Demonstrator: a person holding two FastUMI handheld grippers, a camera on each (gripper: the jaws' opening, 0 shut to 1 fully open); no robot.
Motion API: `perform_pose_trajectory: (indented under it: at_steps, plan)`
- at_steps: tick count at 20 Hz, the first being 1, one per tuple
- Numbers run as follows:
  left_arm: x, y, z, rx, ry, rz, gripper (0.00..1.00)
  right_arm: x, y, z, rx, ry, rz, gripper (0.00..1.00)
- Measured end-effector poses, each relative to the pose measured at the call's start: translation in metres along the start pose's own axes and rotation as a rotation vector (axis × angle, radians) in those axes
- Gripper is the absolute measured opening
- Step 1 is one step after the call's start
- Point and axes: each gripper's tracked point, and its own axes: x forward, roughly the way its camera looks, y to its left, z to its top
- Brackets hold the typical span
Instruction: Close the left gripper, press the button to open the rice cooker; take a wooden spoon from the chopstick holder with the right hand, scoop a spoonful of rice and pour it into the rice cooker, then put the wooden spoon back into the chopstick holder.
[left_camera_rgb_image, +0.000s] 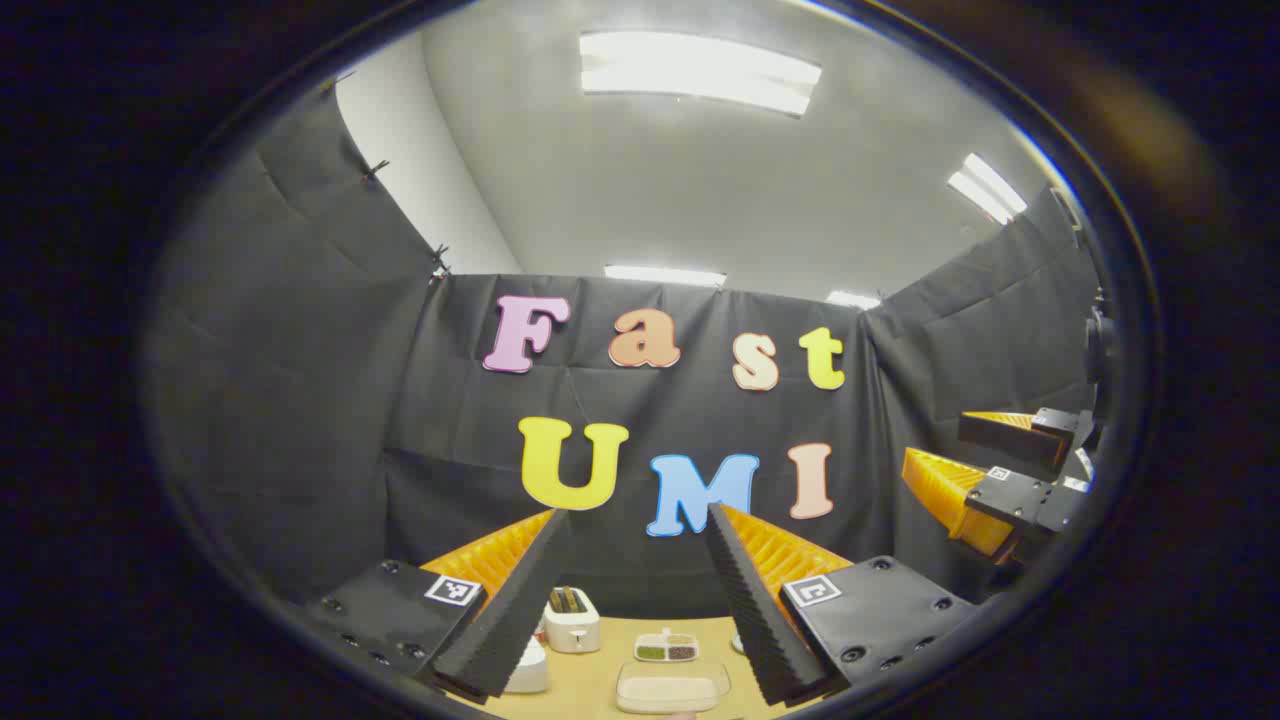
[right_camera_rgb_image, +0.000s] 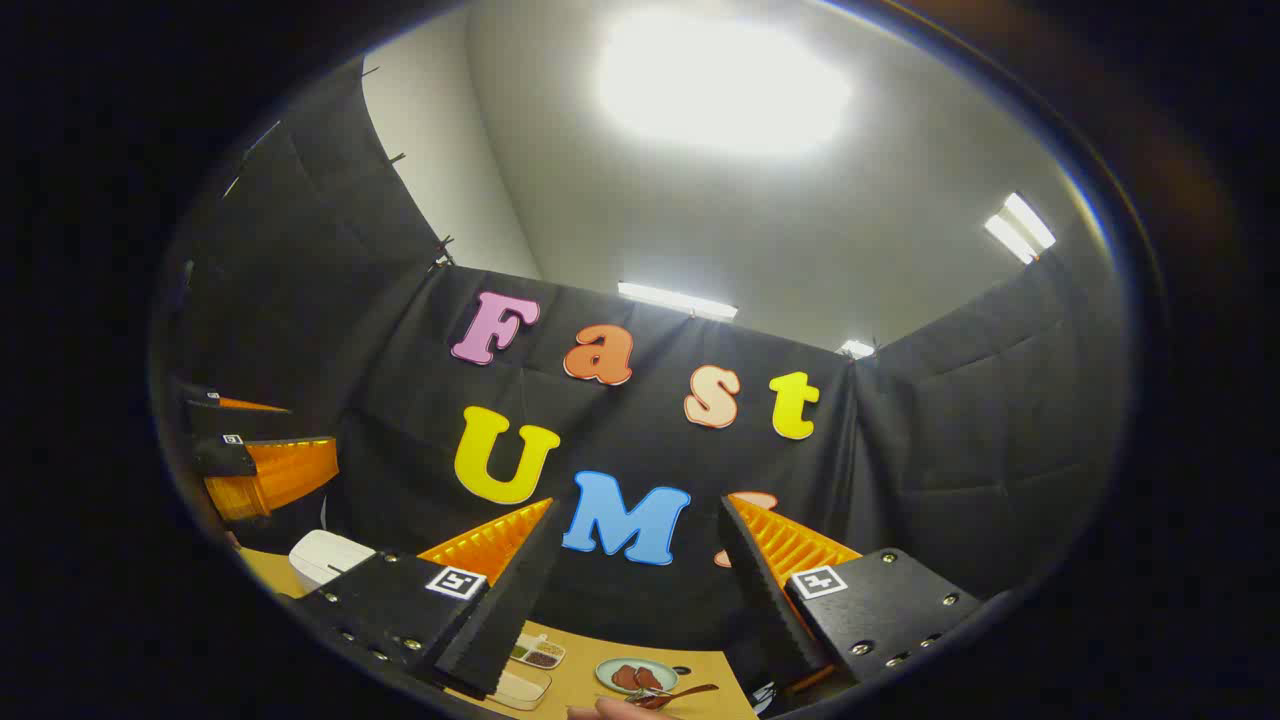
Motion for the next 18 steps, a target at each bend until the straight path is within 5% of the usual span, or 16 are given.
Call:
perform_pose_trajectory:
  at_steps: [18]
  plan:
    - [0.010, 0.015, -0.017, 0.060, 0.044, 0.047, 0.89, 0.017, 0.002, -0.025, 0.094, 0.123, 0.041, 0.95]
